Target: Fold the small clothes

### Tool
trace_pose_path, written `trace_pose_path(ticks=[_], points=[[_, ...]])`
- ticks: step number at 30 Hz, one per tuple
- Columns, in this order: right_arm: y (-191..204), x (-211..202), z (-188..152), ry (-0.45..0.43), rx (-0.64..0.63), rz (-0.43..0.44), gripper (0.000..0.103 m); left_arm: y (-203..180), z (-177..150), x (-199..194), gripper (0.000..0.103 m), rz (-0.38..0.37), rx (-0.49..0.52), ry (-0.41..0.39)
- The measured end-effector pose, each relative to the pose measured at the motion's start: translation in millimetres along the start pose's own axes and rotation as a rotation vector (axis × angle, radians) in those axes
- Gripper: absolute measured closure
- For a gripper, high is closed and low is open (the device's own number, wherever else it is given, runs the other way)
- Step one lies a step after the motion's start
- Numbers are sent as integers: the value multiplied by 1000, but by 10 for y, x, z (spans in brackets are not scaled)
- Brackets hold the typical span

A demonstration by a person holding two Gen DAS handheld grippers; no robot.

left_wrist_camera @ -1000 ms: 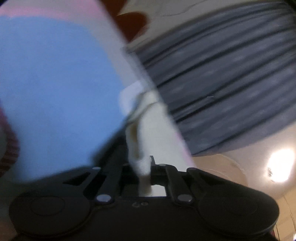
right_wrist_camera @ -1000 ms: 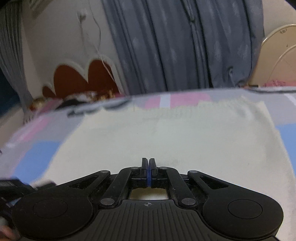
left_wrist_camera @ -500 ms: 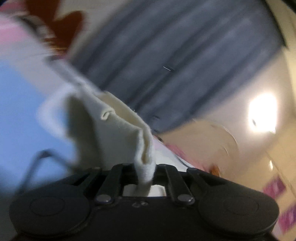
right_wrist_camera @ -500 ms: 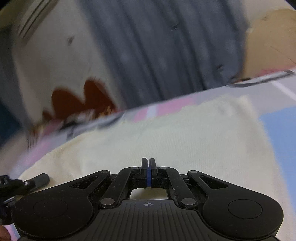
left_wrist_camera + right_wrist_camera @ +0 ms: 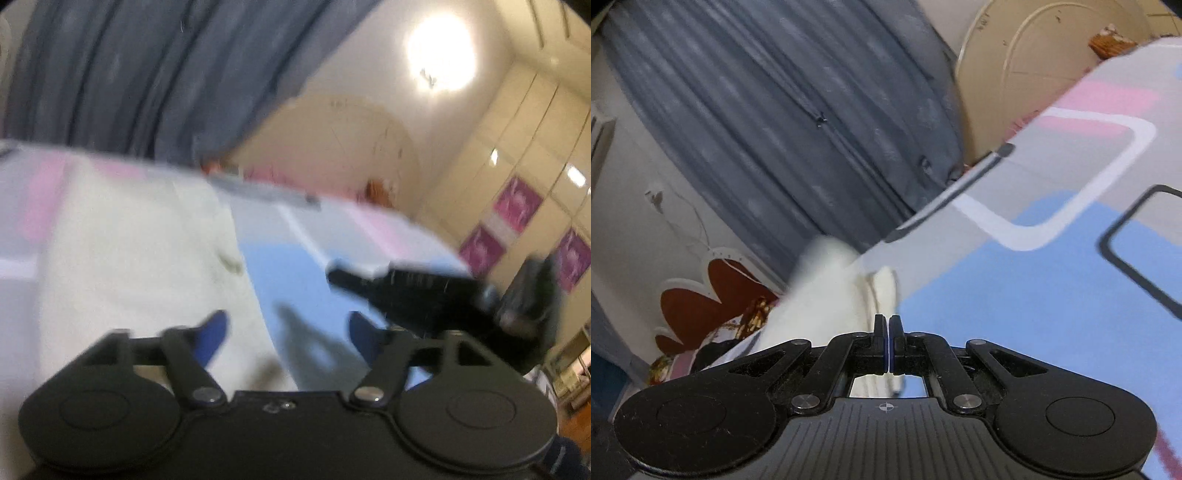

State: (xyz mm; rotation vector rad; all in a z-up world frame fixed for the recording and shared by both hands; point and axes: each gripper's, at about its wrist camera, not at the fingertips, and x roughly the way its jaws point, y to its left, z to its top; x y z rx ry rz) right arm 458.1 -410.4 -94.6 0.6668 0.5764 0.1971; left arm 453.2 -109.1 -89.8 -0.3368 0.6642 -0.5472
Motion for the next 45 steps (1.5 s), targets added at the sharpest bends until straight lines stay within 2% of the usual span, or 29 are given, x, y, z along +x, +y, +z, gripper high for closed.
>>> trace_pose_path(ticks=[1,2,3,5,7,8,11,16,18,22,24,26,29,30,32,35,37,39,40,41,42,44,45], points=[[-9,-2,2,5,1,5,97,87,45,-72,28,23,-11,-24],[-10,-11,-1,7,2,15,84,218,100,-131,28,59,-22,-46],[1,-6,-14,5,-2,21,66,371,160,-171,29,104,-32,-73],[101,44,-60,5,-25,39,56,690,271,-205,33,196,-64,-85],[223,118,-106,17,-65,68,56,954,319,-245,33,258,-107,-105],[306,176,-144,25,-103,74,56,1071,331,-241,33,277,-128,-88],[507,422,-221,51,-210,64,56,1244,303,-214,34,278,-178,-44],[594,813,-313,146,-270,30,56,1319,215,-112,34,296,-166,1],[595,922,-336,181,-285,18,56,1323,191,-99,34,285,-166,-3],[679,991,-370,200,-332,26,57,1358,203,-37,29,291,-142,-8],[693,1057,-378,220,-347,24,82,1378,180,-24,28,285,-142,-4],[717,1050,-383,211,-357,24,87,1405,173,-12,30,281,-135,-13],[767,909,-383,165,-370,28,89,1345,191,-78,36,262,-127,-54],[776,815,-368,144,-364,37,89,1278,210,-87,36,261,-100,-63],[747,700,-356,120,-354,42,89,1185,239,-8,36,262,-57,-29],[538,828,-422,183,-296,-1,89,1154,218,132,33,272,-38,23],[486,842,-410,187,-271,20,89,1182,207,140,31,274,-46,31],[500,790,-354,178,-265,18,85,1175,250,77,36,276,-45,31],[519,725,-325,154,-268,-3,80,1143,296,-14,40,276,-37,-6],[544,619,-297,101,-286,-33,65,1121,341,-91,40,256,-32,-48],[561,511,-264,45,-310,-33,62,1106,381,-135,40,224,-32,-75],[594,496,-212,42,-331,-18,62,1045,495,-89,49,144,-16,-99],[652,551,-206,44,-365,-19,65,1010,542,-6,50,130,1,-85]])
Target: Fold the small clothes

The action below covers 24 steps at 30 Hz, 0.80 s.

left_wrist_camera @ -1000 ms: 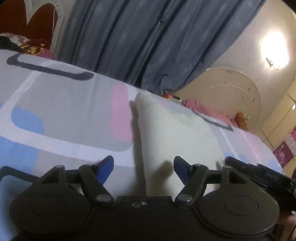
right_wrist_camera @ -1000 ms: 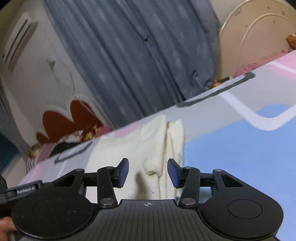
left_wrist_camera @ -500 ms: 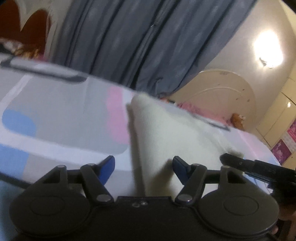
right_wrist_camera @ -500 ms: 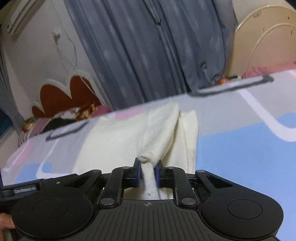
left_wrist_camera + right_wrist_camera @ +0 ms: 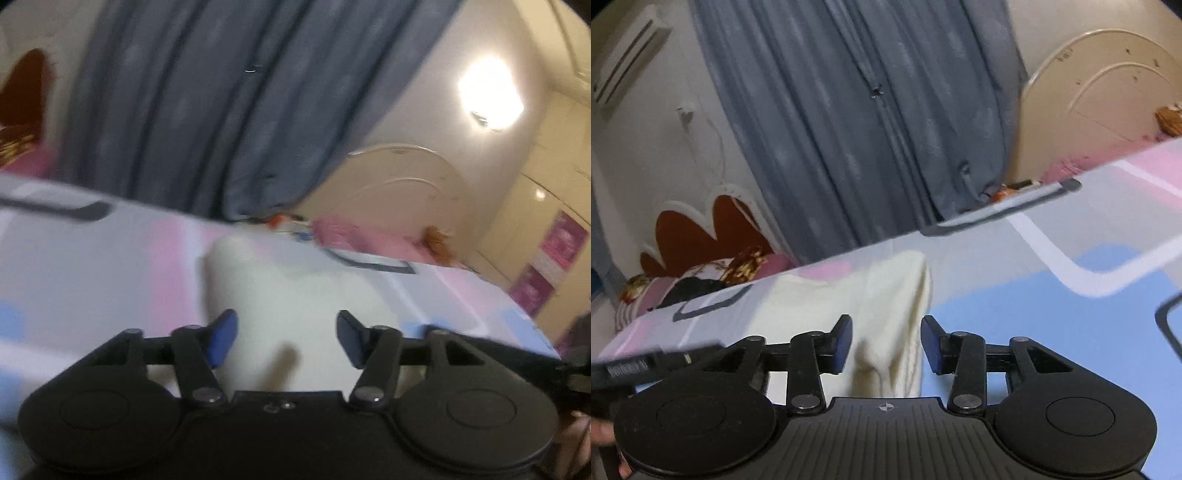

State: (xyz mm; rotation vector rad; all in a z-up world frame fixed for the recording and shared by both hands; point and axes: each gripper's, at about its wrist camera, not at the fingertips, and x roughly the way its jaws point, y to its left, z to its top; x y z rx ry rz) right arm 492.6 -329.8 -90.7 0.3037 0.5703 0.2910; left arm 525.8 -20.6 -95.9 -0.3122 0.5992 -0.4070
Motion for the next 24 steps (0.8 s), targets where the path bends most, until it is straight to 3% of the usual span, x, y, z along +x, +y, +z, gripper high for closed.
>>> trace_pose_path(ticks=[1,2,4,6,10,14,16,18,24], points=[[67,80,16,13,-37,-3,72,-45,29,113,50,0,15,20],[143,186,22,37,-79,3,87,-75,37,236,48,-1,23,42],[206,370,-33,81,-147,-13,91,-99,-23,508,46,13,38,141],[147,569,-121,144,-176,-64,96,-155,-82,555,46,23,116,143],[93,446,-85,146,-145,-93,97,-193,-125,230,46,-5,111,106],[222,20,-166,68,-170,13,97,-262,-443,-15,46,12,139,95],[297,-3,-353,119,-212,37,97,-336,-578,-57,46,25,144,101],[342,44,-544,176,-265,6,97,-425,-693,-114,46,40,161,102],[342,-246,-717,170,-232,-25,97,-548,-1046,-511,45,70,204,109]])
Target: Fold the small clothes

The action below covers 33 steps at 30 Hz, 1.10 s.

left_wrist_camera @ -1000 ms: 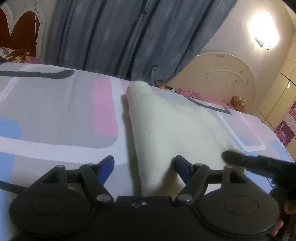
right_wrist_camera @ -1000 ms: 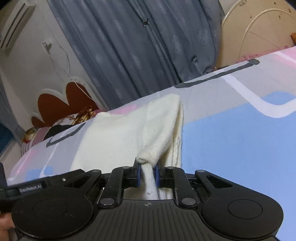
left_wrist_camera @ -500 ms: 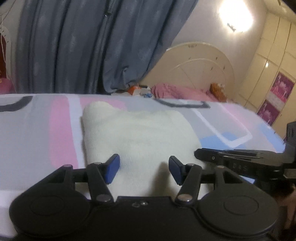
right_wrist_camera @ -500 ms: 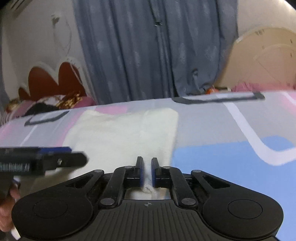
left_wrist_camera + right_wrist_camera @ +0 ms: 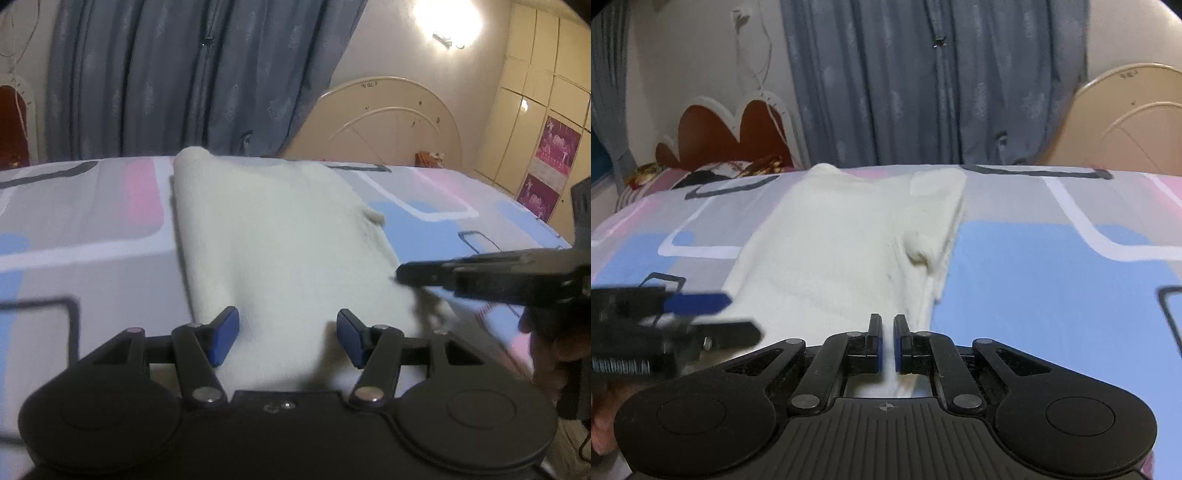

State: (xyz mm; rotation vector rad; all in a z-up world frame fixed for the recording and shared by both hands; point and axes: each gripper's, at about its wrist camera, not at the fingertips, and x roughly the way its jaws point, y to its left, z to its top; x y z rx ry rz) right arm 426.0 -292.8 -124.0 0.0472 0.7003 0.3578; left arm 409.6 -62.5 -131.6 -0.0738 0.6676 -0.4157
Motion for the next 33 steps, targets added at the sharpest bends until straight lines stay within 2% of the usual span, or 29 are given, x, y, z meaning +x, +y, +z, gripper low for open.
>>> trace_pose_path(ticks=[5,8,10,12,14,17,19,22,24,25,26,27,28,30,33], points=[[113,-345,-129,-48,16,17,97,-46,-96,-201,44,16,-14,7],[202,-265,-298,33,-19,-19,97,-78,-71,-216,44,40,-7,17],[245,-306,-276,21,-10,-21,97,-85,-47,-280,42,52,-12,4],[267,-427,-234,-31,14,-15,97,-82,-37,-323,40,66,-27,-19],[257,-475,-232,-51,23,-14,97,-49,-57,-296,41,71,-40,-1],[227,-261,-284,66,19,-53,97,-28,-100,-220,41,93,-40,59],[249,-278,-272,70,8,-55,97,-20,-130,-227,41,100,-38,69],[247,-369,-253,46,30,-64,96,-6,-147,-281,40,102,-39,64],[216,-445,-244,13,71,-68,96,4,-131,-318,32,103,-41,53],[189,-469,-236,4,97,-71,94,1,-108,-329,23,104,-43,47],[157,-486,-228,0,122,-68,74,11,-87,-351,14,103,-44,33],[110,-505,-220,-8,149,-64,39,22,-70,-367,9,108,-45,16],[55,-526,-207,-25,181,-49,33,35,-50,-374,7,117,-42,-1],[-27,-567,-157,-43,216,-34,33,115,14,-352,8,106,-59,-8],[-176,-573,-74,-79,284,-1,33,395,108,-293,12,27,-199,-22]])
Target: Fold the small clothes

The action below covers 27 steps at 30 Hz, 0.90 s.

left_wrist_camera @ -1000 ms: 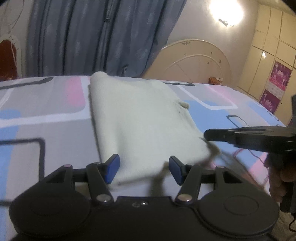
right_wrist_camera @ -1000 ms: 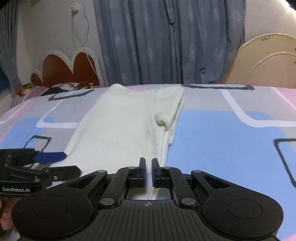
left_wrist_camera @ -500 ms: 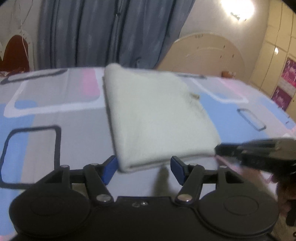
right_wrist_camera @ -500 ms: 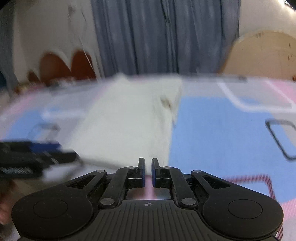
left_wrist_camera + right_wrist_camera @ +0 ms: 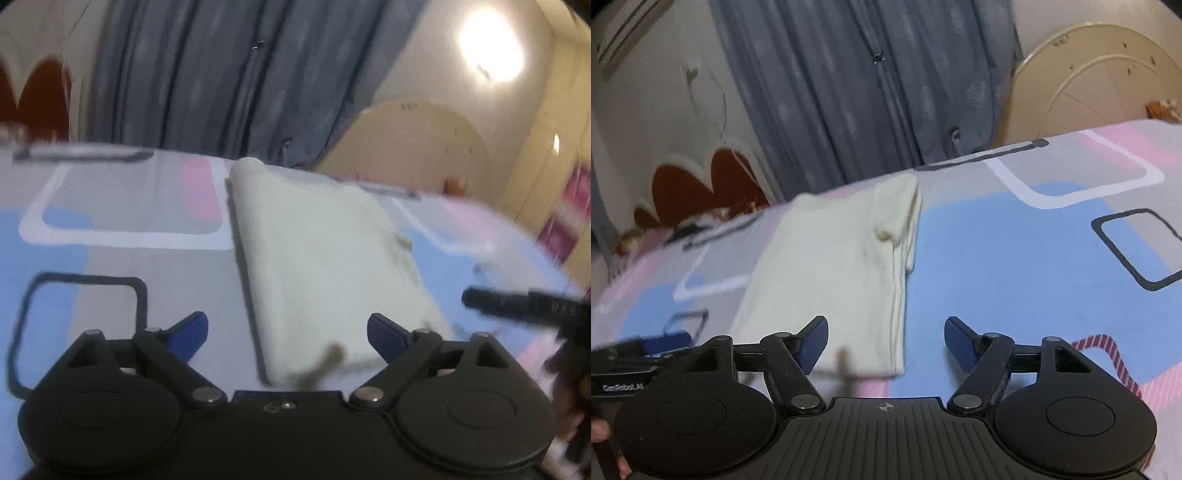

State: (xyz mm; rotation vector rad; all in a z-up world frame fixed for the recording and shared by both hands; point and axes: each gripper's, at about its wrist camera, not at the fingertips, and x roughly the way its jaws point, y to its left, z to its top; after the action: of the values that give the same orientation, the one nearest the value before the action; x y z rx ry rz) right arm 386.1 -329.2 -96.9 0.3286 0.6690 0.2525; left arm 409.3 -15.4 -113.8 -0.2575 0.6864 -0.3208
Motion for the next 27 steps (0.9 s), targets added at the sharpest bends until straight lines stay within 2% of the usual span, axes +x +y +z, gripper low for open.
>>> trace_pose_path(ticks=[3,5,7,10,12,14,16,21,22,23,24,25,27], points=[[-156,98,151,-7,93,46,33,255,129,189,22,-80,-153,40],[-265,198,260,-9,158,76,34,383,190,325,29,-104,-216,65],[-371,331,351,-2,221,96,34,488,257,466,28,-111,-259,76],[-553,591,454,30,332,153,34,560,356,661,15,-126,-289,95],[-651,768,495,53,396,189,34,568,407,768,14,-130,-294,98],[-693,887,522,74,420,203,34,566,460,854,18,-125,-284,100],[-682,1004,541,110,407,209,34,555,492,915,19,-121,-275,103],[-509,1065,572,122,289,175,34,565,539,1025,23,-142,-306,120],[-499,1070,580,128,284,181,35,578,537,1037,25,-150,-315,125],[-498,1094,577,142,282,187,43,576,552,1059,30,-158,-317,130],[-501,1106,572,156,284,193,47,563,566,1082,34,-167,-312,137],[-501,1108,577,160,278,197,47,551,573,1110,46,-176,-308,149],[-447,1100,589,173,217,181,47,505,581,1162,46,-163,-286,162]])
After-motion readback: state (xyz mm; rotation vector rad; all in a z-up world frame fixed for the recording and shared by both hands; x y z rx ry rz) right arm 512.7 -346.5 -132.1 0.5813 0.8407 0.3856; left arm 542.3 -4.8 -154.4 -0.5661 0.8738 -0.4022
